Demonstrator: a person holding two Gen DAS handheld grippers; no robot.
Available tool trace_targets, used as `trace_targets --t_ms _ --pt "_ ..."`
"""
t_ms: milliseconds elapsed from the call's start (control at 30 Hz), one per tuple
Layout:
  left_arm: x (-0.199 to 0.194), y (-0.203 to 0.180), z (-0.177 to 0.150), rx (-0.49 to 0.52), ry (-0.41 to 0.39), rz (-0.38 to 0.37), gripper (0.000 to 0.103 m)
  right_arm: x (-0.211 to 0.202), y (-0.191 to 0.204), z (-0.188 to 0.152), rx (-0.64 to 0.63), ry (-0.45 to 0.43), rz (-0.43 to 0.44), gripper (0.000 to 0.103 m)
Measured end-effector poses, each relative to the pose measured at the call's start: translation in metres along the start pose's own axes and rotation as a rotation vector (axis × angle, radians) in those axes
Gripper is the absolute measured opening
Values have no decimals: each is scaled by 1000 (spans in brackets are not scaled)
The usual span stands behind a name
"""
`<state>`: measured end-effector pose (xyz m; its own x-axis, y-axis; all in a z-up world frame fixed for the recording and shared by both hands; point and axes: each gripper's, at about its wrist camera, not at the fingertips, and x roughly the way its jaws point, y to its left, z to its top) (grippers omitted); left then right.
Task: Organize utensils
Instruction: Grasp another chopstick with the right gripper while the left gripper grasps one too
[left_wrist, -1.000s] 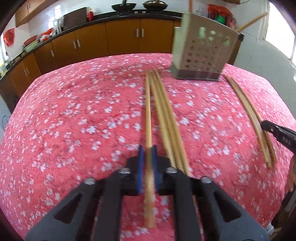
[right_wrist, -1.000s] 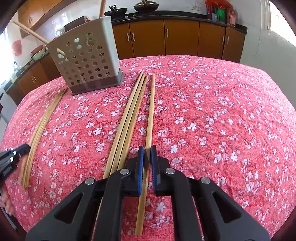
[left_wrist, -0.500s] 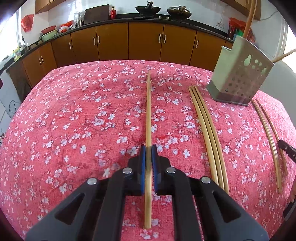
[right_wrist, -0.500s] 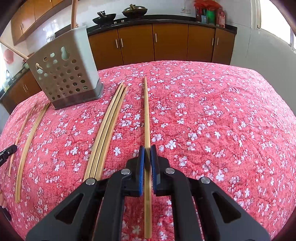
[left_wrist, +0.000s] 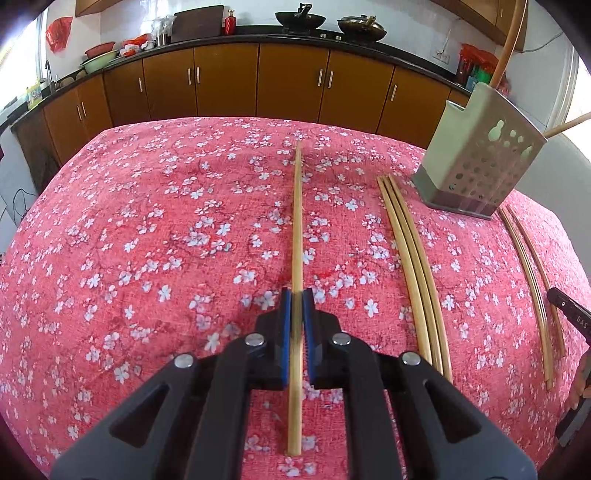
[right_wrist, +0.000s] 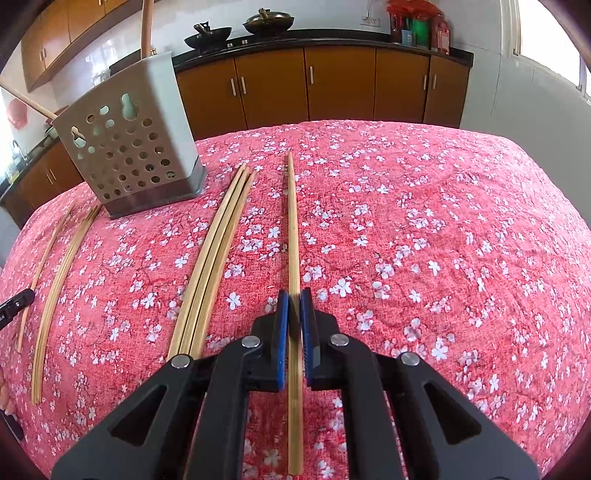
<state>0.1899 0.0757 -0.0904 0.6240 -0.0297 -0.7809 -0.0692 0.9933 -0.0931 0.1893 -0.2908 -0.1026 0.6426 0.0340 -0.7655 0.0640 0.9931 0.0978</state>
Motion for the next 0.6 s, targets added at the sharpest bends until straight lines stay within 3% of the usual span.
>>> trace_targets --t_ms 600 --pt "-2 2 0 -9 0 -17 11 0 -1 0 0 0 1 8"
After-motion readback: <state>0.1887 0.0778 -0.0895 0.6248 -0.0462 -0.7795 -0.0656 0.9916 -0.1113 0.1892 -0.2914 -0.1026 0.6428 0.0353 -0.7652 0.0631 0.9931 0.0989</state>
